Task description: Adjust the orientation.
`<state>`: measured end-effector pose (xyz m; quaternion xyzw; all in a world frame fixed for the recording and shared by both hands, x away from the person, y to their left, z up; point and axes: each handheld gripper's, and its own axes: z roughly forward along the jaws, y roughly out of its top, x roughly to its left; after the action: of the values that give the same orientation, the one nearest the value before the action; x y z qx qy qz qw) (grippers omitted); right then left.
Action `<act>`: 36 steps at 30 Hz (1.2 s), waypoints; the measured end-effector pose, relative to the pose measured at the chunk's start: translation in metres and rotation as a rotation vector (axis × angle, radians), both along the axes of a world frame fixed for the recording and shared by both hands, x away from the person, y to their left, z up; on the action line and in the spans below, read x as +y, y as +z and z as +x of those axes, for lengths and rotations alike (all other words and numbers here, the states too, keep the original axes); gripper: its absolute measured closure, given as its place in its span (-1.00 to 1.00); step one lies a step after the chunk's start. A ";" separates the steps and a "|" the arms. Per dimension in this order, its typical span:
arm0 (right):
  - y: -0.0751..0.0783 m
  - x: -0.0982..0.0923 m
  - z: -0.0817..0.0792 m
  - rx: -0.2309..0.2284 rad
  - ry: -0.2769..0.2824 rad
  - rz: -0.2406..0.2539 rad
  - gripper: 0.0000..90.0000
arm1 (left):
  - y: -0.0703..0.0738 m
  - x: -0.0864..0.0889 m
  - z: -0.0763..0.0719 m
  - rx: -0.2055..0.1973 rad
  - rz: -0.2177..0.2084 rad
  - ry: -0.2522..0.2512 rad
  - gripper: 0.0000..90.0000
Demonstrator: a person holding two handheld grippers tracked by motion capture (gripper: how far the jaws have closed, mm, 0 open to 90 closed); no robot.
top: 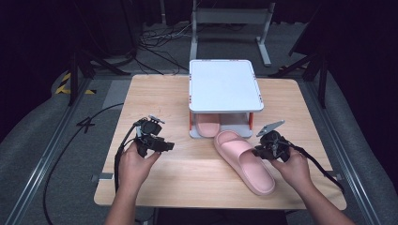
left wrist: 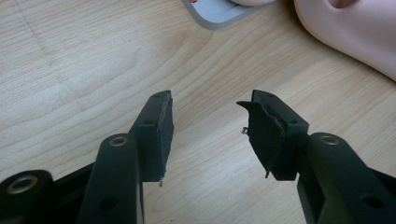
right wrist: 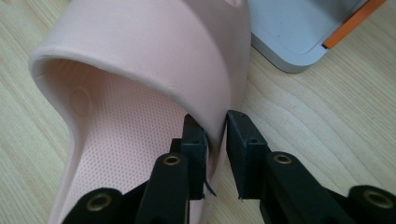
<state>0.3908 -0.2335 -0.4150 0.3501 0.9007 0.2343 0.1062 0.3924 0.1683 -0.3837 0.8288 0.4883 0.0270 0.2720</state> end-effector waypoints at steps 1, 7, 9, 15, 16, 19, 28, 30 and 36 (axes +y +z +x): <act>0.001 0.000 -0.002 -0.008 -0.002 0.005 0.75 | -0.001 0.000 0.001 0.005 0.000 0.003 0.12; 0.012 -0.009 -0.007 -0.046 -0.065 0.019 0.85 | -0.002 0.001 0.001 0.006 0.015 0.012 0.12; 0.019 -0.014 -0.005 -0.054 -0.092 0.052 0.86 | -0.003 0.002 0.000 0.004 0.016 0.016 0.12; 0.029 -0.016 0.011 -0.113 -0.200 0.049 0.85 | -0.003 0.015 -0.005 0.003 0.040 0.046 0.12; 0.030 -0.016 0.016 -0.128 -0.230 0.045 0.85 | -0.004 0.018 -0.006 0.003 0.041 0.052 0.12; 0.029 -0.013 0.029 -0.122 -0.281 0.068 0.83 | -0.006 0.027 -0.009 0.006 0.043 0.072 0.12; 0.019 0.013 0.053 -0.142 -0.359 0.070 0.83 | -0.008 0.039 -0.011 0.008 0.039 0.099 0.13; 0.018 0.014 0.055 -0.146 -0.383 0.075 0.83 | -0.007 0.039 -0.010 0.008 0.037 0.103 0.13; 0.014 0.012 0.051 -0.163 -0.441 0.085 0.80 | -0.007 0.034 -0.005 0.009 0.035 0.085 0.13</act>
<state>0.4417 -0.2219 -0.4011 0.5223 0.7804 0.2706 0.2121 0.3873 0.2025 -0.3911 0.8120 0.5237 0.0431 0.2540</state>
